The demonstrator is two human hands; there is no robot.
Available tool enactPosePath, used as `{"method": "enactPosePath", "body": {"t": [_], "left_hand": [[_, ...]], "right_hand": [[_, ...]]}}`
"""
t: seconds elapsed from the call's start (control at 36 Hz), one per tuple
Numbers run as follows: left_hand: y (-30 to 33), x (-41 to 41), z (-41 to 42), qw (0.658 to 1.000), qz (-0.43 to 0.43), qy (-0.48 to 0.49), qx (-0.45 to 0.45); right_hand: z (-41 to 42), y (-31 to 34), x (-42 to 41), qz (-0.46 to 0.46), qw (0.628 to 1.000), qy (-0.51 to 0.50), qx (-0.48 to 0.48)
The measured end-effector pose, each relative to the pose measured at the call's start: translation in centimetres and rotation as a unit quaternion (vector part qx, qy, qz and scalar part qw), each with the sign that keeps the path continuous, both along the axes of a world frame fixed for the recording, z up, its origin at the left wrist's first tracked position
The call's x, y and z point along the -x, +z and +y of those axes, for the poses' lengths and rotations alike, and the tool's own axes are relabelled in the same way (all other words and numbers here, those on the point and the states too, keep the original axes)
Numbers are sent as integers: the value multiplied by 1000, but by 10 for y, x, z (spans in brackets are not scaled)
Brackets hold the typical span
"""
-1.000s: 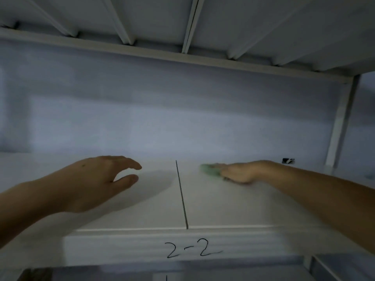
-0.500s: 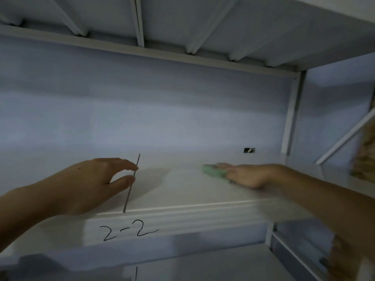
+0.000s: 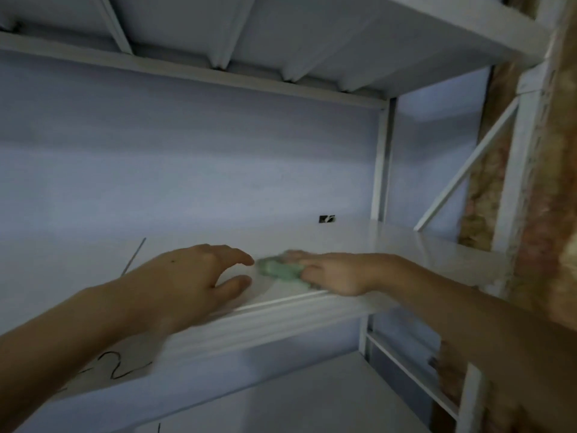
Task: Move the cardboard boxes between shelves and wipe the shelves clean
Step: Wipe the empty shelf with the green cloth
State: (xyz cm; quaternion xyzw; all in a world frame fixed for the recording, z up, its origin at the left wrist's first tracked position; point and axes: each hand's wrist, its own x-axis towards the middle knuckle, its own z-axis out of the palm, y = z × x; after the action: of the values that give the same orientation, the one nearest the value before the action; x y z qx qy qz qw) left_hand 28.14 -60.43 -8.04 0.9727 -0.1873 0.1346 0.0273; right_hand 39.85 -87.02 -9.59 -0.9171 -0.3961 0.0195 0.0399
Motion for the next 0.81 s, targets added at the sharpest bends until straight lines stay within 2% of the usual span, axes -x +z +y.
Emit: {"method": "enactPosePath", "body": {"t": [0.11,0.19,0.25,0.36,0.44,0.53,0.64,0.69,0.75,0.81], "left_hand": [[-1,-4,-22,1000,0,-28,5],[1,-6,-42,999,0,-45,-5],[4,-7,-58,998,-3,-60,-14],[9,-15,-83,995,-28,-96,-16],[9,-21,-91,993,-32,-114,-19],[9,-24,-88,994,-24,-107,-25],[8,-23,-72,994,-33,-95,-33],[13,-22,-61,995,-39,-80,-45],[19,-26,-48,995,-44,-66,-52],[25,-31,-33,995,-54,-56,-55]], "right_hand": [[-116,12,-26,-18,985,-172,-25],[-145,9,-48,-31,962,-270,-15],[-119,7,-37,-24,966,-259,6],[-54,-7,11,4,984,-179,-13],[-72,-4,23,41,988,-142,-34],[-134,11,1,42,977,-206,-41],[-176,12,-53,32,928,-371,-25],[-128,11,-62,13,952,-306,9],[-49,8,-38,-19,986,-161,28],[16,1,-21,-41,997,-3,63]]}}
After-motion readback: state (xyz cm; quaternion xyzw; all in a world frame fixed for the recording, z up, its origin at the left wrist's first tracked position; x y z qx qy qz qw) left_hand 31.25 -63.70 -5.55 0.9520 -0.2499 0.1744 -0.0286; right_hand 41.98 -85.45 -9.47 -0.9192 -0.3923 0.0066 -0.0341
